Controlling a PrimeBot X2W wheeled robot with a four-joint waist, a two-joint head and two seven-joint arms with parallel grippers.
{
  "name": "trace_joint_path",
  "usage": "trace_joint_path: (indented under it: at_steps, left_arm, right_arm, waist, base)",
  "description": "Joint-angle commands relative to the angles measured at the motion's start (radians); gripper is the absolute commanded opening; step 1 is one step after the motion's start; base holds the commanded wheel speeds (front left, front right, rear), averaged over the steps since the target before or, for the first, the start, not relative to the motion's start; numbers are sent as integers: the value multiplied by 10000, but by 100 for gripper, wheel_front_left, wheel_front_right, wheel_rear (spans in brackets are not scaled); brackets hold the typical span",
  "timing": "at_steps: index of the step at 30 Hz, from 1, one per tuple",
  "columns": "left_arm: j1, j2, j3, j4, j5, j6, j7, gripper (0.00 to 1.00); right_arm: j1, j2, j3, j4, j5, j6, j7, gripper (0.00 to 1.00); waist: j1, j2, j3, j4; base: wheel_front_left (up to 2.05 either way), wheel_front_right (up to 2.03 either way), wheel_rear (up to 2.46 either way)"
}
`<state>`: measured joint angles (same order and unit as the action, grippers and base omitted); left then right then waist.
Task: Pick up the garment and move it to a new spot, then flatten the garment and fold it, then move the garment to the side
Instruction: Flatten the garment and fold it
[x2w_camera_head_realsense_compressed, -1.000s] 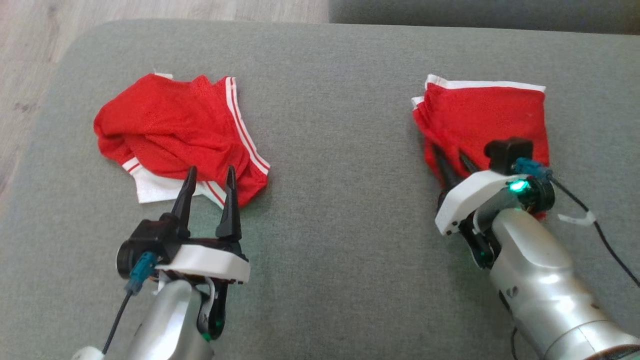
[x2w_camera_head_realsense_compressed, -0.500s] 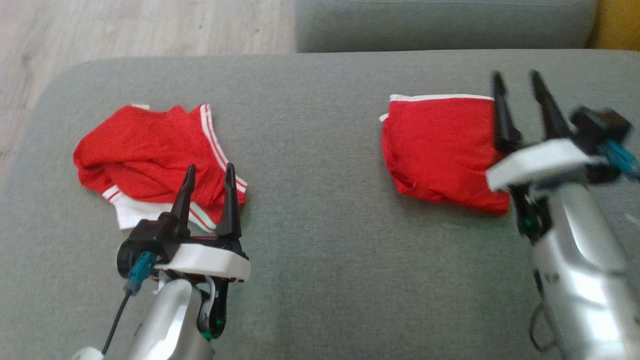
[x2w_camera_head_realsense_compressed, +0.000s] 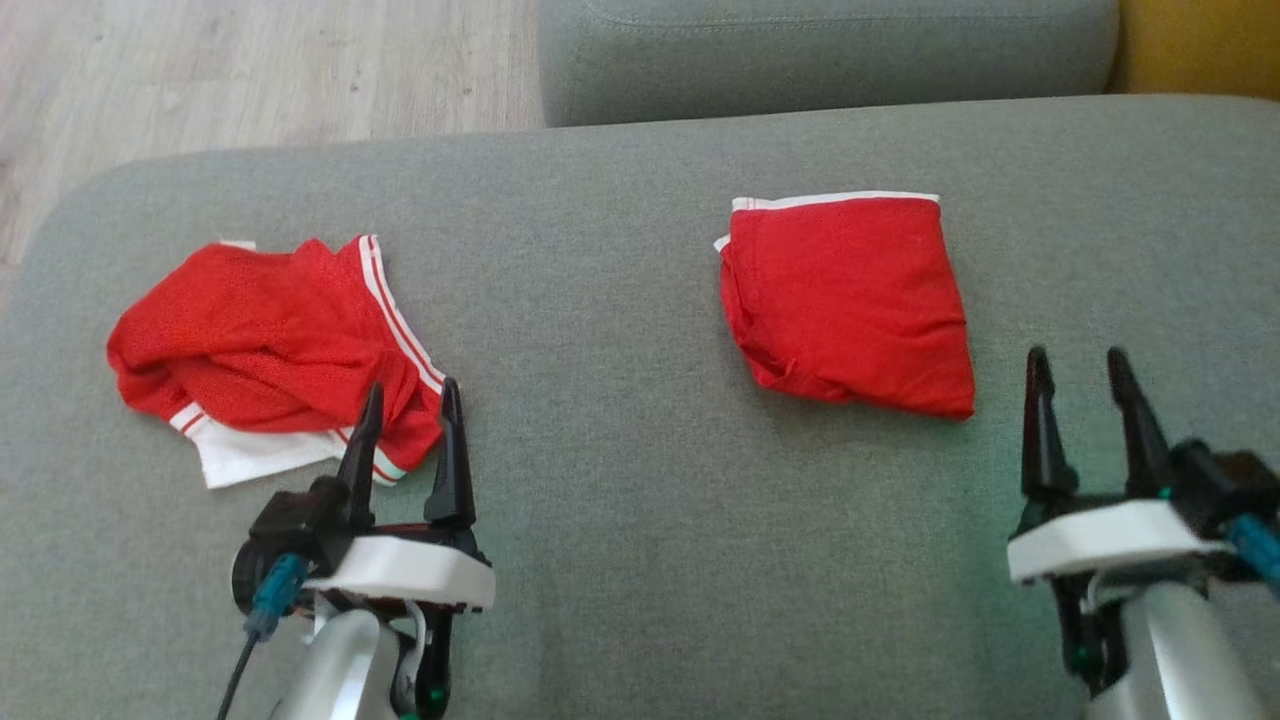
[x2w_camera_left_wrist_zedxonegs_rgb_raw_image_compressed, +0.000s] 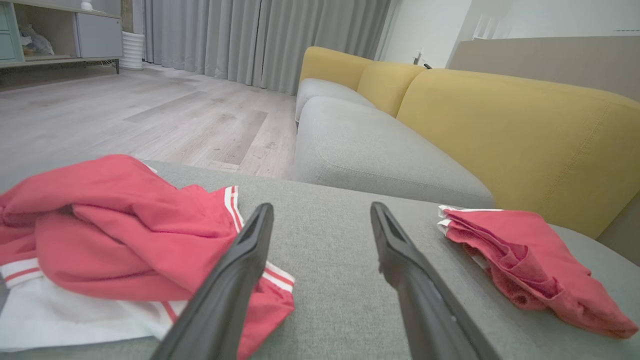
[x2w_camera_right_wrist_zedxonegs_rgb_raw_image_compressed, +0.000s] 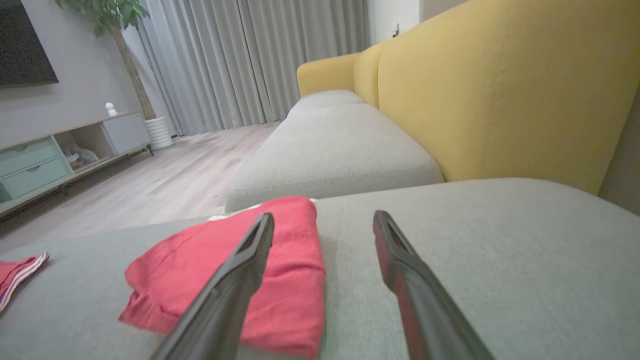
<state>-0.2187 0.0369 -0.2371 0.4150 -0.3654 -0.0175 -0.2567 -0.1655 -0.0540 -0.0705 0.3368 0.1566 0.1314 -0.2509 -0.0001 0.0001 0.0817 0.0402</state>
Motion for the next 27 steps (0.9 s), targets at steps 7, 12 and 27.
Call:
trace_joint_path:
  at_steps: [7,12,27]
  left_arm:
    - [-499,133,301,-461,128,-37,-51,100]
    - [-1035,133,196,-644,204,-120,-51,100]
    - [-1799,133,-632,-731,-215,-37,-51,100]
  right_arm:
    - [-267,35,370,-615,90,-7,-108,100]
    - [-1420,36,300,-339,-103,-7,-108,0]
    - [-5425,-163,-1384,5236,-1754,-7,477,0]
  waist:
    - [1,-1,660,235]
    - [1,-1,1538,615]
    - [1,-1,2691,1833]
  base:
    - [0,0,0]
    - [0,0,0]
    - [0,0,0]
